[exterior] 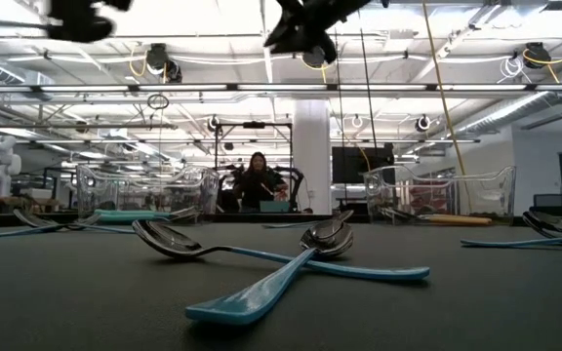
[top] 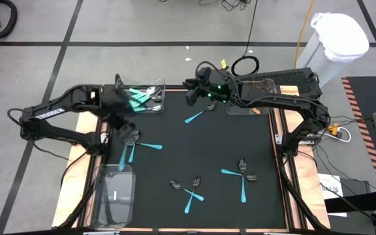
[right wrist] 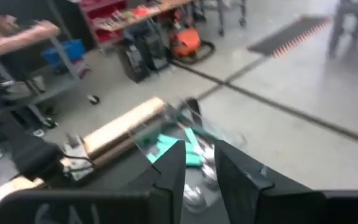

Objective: Sort silverware by color (type)
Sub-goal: Put the blue spoon into the bottom transparent bin

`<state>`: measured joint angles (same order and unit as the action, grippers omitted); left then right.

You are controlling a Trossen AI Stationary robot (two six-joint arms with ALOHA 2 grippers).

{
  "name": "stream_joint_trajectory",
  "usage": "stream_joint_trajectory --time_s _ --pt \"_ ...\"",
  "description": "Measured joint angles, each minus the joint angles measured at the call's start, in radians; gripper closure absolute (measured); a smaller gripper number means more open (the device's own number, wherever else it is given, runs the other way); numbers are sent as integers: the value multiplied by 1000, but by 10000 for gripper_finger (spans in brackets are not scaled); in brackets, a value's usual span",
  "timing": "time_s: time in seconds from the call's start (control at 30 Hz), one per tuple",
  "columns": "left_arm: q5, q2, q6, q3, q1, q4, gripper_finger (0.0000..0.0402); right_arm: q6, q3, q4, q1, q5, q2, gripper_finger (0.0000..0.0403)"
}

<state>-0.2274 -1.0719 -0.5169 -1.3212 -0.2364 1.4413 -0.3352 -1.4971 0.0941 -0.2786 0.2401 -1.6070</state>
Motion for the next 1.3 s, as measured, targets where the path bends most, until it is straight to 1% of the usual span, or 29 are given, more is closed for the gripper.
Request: stream_joint_trajectory --time_s 0.07,0.17,0.33,0.43,0.5,0.57,0.63,0.7,0.8,0.9,1.0,1.13,1.3 --pt "-7 25 -122 40 58 68 374 -37 0 50 -13 -4 -1 319" --pt "-32 75 -288 127 149 65 382 -48 0 150 -21 -8 -1 322" --pt "-74 157 -537 276 280 -83 380 -65 0 332 -32 1 -1 332" --pt "-75 187 -630 351 348 -167 373 -98 0 385 -42 11 -1 341" --pt "-76 194 -667 396 385 -211 369 -105 0 391 -43 54 -1 347" --pt "-84 195 -692 433 419 -224 367 -104 0 394 -44 98 -4 351" --pt "-99 196 -708 463 446 -231 367 -84 0 392 -60 92 -21 354" --pt "-117 195 -709 485 462 -230 366 -70 0 397 -86 40 -53 355" --pt "-135 196 -709 500 469 -230 366 -11 0 403 -133 -68 -114 346" --pt "-135 195 -704 510 469 -230 365 68 0 445 -175 -171 -180 326" --pt "-136 196 -686 512 468 -230 365 154 0 525 -211 -208 -235 299" --pt "-139 196 -676 512 468 -230 365 285 -4 595 -255 -199 -287 259" --pt "-139 196 -654 512 468 -234 365 462 -110 714 -291 -89 -380 222"
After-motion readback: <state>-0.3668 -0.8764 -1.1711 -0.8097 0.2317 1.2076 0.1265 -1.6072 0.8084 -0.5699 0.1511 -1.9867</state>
